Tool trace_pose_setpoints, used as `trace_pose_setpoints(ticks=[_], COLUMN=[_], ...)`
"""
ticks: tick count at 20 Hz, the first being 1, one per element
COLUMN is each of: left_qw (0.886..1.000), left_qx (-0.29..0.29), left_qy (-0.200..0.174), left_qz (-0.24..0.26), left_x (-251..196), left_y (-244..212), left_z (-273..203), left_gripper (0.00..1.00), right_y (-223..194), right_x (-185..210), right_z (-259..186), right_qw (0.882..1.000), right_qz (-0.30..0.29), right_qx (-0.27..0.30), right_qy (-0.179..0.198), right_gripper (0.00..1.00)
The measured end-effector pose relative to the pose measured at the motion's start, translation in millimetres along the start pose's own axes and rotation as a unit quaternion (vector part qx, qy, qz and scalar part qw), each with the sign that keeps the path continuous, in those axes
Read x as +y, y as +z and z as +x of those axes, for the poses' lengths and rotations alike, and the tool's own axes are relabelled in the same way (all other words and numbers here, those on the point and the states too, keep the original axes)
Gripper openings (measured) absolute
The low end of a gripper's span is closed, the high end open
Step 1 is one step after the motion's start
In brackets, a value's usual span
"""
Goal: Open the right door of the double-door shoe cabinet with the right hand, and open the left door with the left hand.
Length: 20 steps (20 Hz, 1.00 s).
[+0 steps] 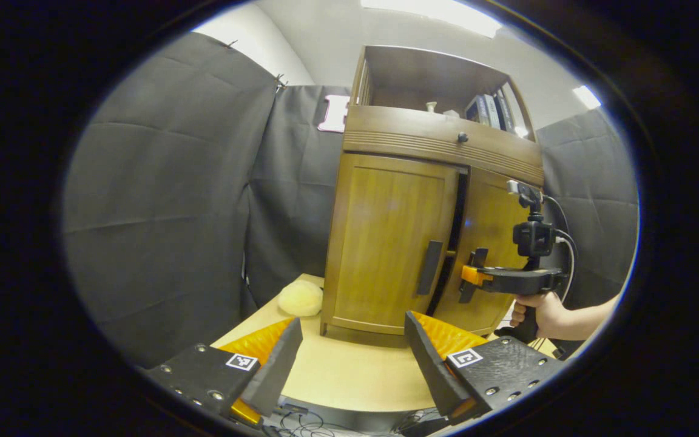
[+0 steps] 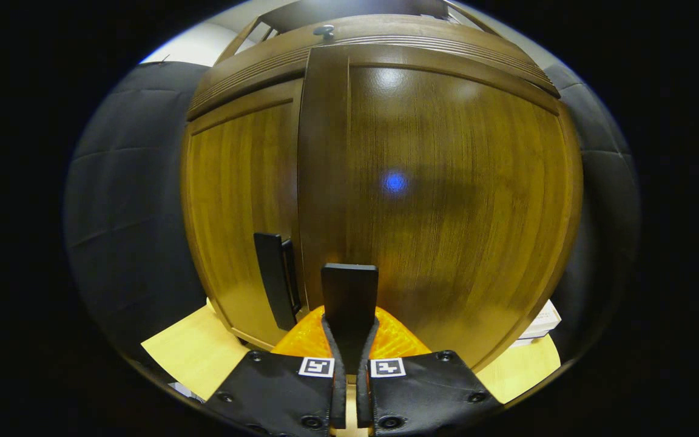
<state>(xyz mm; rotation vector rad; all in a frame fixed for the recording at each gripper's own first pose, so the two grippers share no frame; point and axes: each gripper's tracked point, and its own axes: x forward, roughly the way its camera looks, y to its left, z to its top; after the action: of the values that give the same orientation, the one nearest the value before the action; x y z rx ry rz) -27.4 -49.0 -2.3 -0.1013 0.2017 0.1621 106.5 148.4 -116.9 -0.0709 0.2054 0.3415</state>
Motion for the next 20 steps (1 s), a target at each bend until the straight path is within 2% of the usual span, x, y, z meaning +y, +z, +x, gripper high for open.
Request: trace_pose_setpoints(ticks=[2,3,4,7,11,20], left_qw=[1.000,1.000,1.000,1.000,0.998,0.995], left_qx=[-0.004,-0.007,-0.011,-0.020,-0.019,-0.017], left_qy=[-0.005,-0.008,-0.010,-0.021,-0.051,-0.098], left_qz=[0.000,0.000,0.000,-0.005,-0.025,-0.031], left_x=[-1,-2,-5,-10,-24,-58], left_y=[2,5,7,10,9,14], left_z=[0,1,3,14,28,59], left_gripper=[1.00,1.00,1.00,1.00,1.00,1.00], right_y=[1,-2,-5,-10,-18,-35], right_x=[0,-1,-2,-5,-12,-38], right_z=[-6,-13,-20,-37,-62,-113], right_qw=[1.000,1.000,1.000,1.000,1.000,1.000], right_qz=[0.000,-0.001,-0.002,-0.004,-0.003,-0.008], right_qx=[0.000,0.001,0.002,0.003,0.005,0.006], right_qy=[0.006,0.010,0.013,0.019,0.020,0.020], right_gripper=[0.08,0.05,0.08,0.08,0.08,0.08])
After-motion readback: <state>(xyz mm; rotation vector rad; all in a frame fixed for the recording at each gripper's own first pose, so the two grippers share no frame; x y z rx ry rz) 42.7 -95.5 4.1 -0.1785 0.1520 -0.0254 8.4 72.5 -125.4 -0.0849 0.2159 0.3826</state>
